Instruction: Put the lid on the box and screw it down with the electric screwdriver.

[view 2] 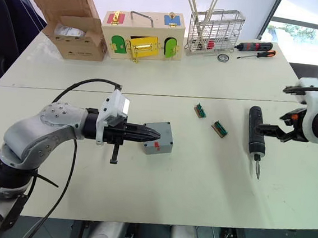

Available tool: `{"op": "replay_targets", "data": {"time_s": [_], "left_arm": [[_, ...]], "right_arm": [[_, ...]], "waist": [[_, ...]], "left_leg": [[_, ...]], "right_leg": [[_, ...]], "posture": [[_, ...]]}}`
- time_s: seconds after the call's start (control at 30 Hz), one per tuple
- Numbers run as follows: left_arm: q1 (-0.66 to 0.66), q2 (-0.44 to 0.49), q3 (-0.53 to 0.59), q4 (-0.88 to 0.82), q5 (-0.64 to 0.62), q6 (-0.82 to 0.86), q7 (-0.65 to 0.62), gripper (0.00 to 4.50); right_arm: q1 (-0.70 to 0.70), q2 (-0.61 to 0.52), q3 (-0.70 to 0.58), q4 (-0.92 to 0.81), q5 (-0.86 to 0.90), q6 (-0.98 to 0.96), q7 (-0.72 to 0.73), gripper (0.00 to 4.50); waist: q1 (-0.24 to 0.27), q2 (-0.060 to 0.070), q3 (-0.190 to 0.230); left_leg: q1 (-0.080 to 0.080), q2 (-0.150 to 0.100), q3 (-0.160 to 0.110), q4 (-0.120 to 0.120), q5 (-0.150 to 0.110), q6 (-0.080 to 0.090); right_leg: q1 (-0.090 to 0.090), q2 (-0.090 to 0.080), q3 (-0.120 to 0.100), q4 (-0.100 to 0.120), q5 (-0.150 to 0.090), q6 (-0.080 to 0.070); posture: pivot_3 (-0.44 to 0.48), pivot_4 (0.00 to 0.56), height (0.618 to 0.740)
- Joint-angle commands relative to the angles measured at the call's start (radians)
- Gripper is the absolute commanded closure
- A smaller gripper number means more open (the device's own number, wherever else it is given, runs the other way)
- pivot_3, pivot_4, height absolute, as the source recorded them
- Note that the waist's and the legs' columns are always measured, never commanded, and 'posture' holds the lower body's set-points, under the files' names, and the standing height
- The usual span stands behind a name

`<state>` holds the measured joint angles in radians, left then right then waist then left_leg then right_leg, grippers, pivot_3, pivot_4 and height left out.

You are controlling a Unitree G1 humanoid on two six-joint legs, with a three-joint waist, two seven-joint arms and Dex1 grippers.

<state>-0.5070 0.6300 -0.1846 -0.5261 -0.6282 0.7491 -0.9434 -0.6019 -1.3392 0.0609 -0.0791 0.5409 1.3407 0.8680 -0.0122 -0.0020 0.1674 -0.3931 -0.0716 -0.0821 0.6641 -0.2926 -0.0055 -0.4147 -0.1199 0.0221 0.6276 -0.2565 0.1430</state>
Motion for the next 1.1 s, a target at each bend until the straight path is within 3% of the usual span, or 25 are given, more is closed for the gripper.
{"op": "replay_targets", "data": {"time_s": [0.03,0.3,0.63,0.93,1.1], "left_arm": [[0.022,0.030,-0.005,-0.063,0.006,-0.014,-0.011,4.50],[0.099,0.069,-0.018,-0.084,0.052,-0.012,0.019,4.50],[0.148,0.069,-0.001,-0.114,0.060,-0.005,0.088,4.50],[0.186,0.086,0.016,-0.147,0.058,0.013,0.147,4.50],[0.195,0.091,0.023,-0.150,0.049,0.014,0.157,4.50]], "right_arm": [[-0.059,0.009,0.080,0.142,-0.007,0.076,0.066,0.03],[-0.295,0.161,0.253,0.532,-0.123,0.074,0.117,0.03],[-0.429,0.287,0.490,0.781,-0.314,-0.055,0.278,0.03],[-0.402,0.321,0.637,0.840,-0.515,-0.236,0.469,2.69],[-0.353,0.307,0.636,0.821,-0.579,-0.263,0.528,2.72]], "waist": [[0.001,0.000,0.000],[0.000,0.001,0.003],[0.000,0.001,0.003],[0.002,-0.003,0.002],[0.009,-0.004,0.001]], "left_leg": [[0.000,0.000,0.000,0.000,0.000,0.000],[-0.001,-0.001,0.000,0.001,0.000,0.000],[-0.003,-0.001,0.000,0.001,0.001,-0.001],[0.000,-0.001,-0.001,0.002,0.003,-0.005],[0.000,-0.001,-0.003,0.001,0.003,-0.006]], "right_leg": [[0.000,0.000,0.000,0.000,0.000,0.000],[-0.001,-0.001,0.000,0.001,0.000,0.000],[-0.003,-0.001,0.000,0.001,0.000,0.000],[0.001,0.000,-0.001,0.001,0.000,0.000],[0.002,0.000,-0.004,0.001,0.000,0.000]], "posture": [[0.000,0.150,0.730],[0.000,0.150,0.730],[0.000,0.150,0.730],[0.000,0.150,0.730],[0.000,0.150,0.730]]}}
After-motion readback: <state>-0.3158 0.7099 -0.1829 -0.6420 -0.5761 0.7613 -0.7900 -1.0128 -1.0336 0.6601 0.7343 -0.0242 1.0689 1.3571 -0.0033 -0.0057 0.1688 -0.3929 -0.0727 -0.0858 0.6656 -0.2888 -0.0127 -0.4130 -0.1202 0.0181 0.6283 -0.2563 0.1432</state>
